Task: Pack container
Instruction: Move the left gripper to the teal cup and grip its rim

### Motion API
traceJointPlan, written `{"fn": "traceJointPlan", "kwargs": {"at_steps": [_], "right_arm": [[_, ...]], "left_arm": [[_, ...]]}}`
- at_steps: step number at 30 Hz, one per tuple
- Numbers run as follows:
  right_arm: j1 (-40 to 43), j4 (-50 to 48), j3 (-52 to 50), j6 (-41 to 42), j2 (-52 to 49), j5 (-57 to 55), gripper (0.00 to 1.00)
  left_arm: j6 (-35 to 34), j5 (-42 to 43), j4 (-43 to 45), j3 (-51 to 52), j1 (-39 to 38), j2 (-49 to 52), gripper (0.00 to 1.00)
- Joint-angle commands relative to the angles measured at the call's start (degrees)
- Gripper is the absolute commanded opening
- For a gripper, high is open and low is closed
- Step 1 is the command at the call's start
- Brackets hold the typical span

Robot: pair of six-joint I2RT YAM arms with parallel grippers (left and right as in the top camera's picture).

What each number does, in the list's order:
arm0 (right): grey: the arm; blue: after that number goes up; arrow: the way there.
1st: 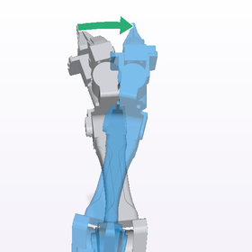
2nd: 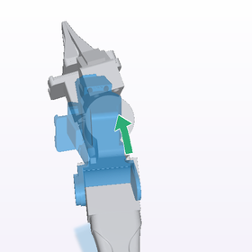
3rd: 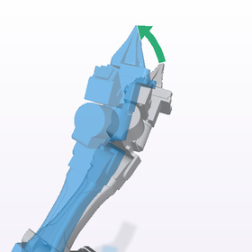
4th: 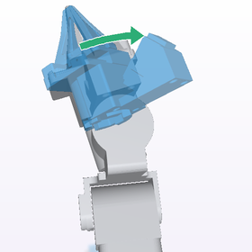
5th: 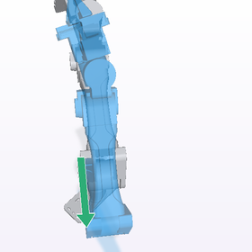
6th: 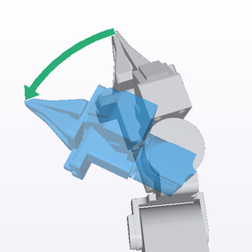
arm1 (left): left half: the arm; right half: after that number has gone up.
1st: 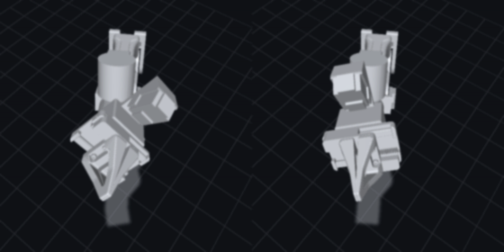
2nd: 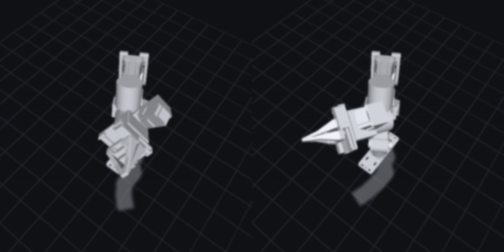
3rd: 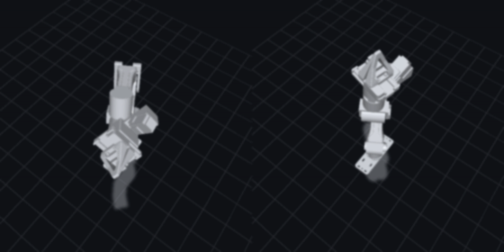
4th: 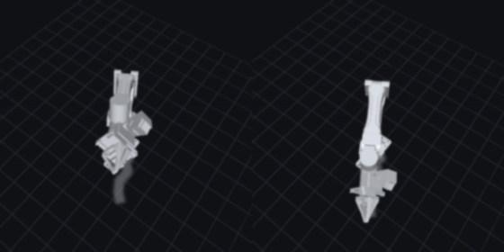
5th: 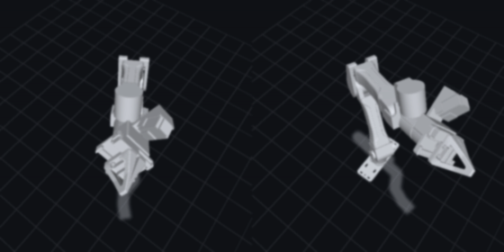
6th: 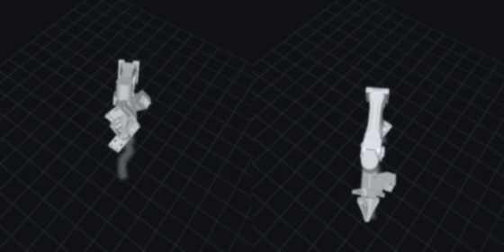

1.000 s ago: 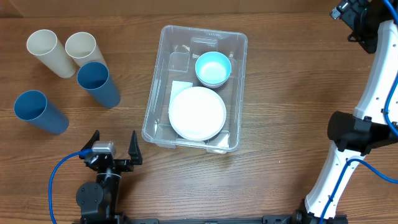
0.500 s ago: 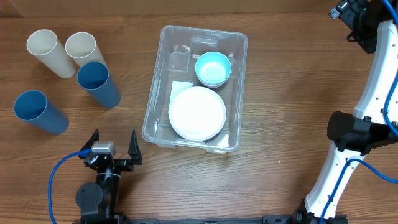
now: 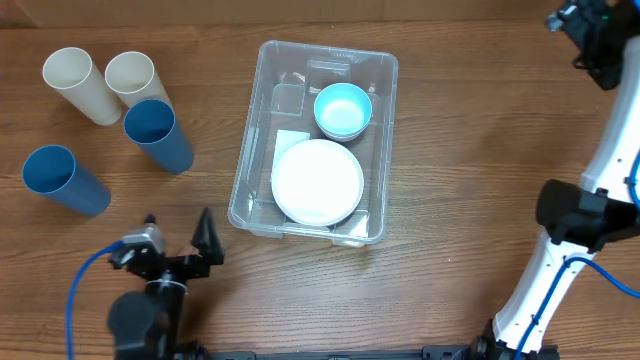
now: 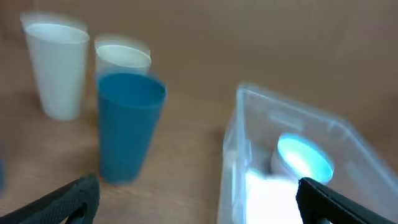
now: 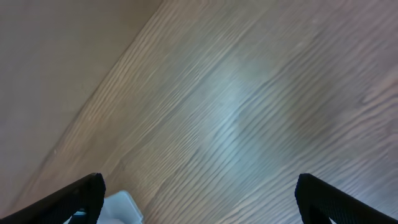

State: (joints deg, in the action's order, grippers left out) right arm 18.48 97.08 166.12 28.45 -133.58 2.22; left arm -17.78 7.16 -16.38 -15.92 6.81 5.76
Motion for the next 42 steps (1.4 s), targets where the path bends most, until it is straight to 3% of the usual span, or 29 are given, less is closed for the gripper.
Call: {"fn": "traceJointPlan", "kwargs": {"at_steps": [1,6,12,15,19,28,33,37,42], "right_arm": [[3.1,-0.3,0.0,0.3,0.5,0.9,1.0],[3.7,-0.3,0.0,0.3,0.5,0.9,1.0],[3.7,-0.3,0.0,0.3,0.5,0.9,1.0],[3.7,-0.3,0.0,0.3,0.5,0.9,1.0],[3.7,-0.3,0.0,0.3,0.5,0.9,1.0],[3.7,-0.3,0.0,0.3,0.5,0.9,1.0],[3.7,-0.3,0.0,0.3,0.5,0.9,1.0],[3.7,-0.3,0.0,0.3,0.5,0.9,1.0],[3.7,-0.3,0.0,0.3,0.5,0.9,1.0]], "left_arm": [[2.5,-3.3,-5.2,-17.0,0.3,11.4,1.0],[3.1,-2.7,-20.8,-40.7,0.3,34.6,1.0],[15.4,3.2,-41.0,-69.5,0.3,61.8,1.0],[16.5,3.3,-44.6,-77.8,0.3,71.5,1.0],[18.8,3.4,-44.5,-80.9,0.3,79.6,1.0],[21.0,-0.2,-47.1,-81.1,0.3,87.0,1.0],[21.0,-1.4,-48.0,-81.1,0.3,92.3,0.79],[21.1,-1.5,-47.9,-81.1,0.3,95.5,0.77],[21.1,-1.9,-47.4,-81.1,0.3,99.9,0.66]]}}
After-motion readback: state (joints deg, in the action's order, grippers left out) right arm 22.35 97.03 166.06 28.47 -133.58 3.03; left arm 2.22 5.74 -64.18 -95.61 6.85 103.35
